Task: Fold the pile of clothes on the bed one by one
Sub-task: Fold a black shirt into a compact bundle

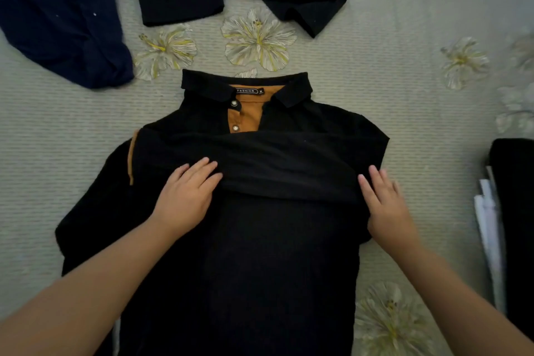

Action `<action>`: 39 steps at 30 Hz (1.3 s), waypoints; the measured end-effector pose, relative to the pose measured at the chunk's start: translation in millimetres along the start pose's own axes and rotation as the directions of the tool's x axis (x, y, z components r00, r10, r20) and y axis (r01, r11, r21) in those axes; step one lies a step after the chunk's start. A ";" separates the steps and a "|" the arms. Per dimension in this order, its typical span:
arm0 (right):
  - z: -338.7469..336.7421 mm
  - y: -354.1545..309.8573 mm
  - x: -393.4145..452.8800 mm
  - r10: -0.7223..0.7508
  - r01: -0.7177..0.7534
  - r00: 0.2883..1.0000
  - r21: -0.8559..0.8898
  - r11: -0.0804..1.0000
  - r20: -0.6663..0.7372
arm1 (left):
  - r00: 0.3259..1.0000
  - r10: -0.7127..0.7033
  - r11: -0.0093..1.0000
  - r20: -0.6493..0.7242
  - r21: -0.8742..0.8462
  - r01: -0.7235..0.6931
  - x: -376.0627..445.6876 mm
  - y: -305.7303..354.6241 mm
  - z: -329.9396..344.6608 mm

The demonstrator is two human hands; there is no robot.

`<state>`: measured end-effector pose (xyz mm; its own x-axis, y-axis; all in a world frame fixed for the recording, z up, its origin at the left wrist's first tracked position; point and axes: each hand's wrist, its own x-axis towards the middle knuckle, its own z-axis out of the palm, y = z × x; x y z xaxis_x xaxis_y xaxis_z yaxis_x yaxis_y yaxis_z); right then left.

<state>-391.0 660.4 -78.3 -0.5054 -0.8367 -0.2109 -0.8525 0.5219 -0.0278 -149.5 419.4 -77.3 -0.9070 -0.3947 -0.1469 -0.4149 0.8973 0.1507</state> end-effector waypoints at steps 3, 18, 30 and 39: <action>6.7 7.2 -10.3 0.079 -0.081 0.993 0.022 0.996 0.082 | 0.997 0.070 0.998 0.013 -0.014 -0.069 -5.0 6.2 0.5; -30.2 34.0 94.2 0.148 -0.180 0.982 0.343 0.922 0.116 | 0.969 -0.249 0.967 0.001 -0.065 0.248 20.8 5.5 2.8; -22.0 44.3 107.3 0.375 -0.373 0.927 -0.062 0.926 0.025 | 0.949 -0.300 0.953 0.093 -0.017 0.303 27.4 -6.9 15.7; 15.8 -44.8 40.9 0.345 -0.351 0.936 0.152 0.924 0.061 | 0.944 -0.307 0.949 0.120 -0.040 0.314 28.4 -11.3 22.9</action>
<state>-371.4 605.4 -101.1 -0.7597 -0.5933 -0.2662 -0.5903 0.8009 -0.1002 -168.9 402.6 -105.6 -0.7201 -0.6246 -0.3022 -0.6811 0.7194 0.1361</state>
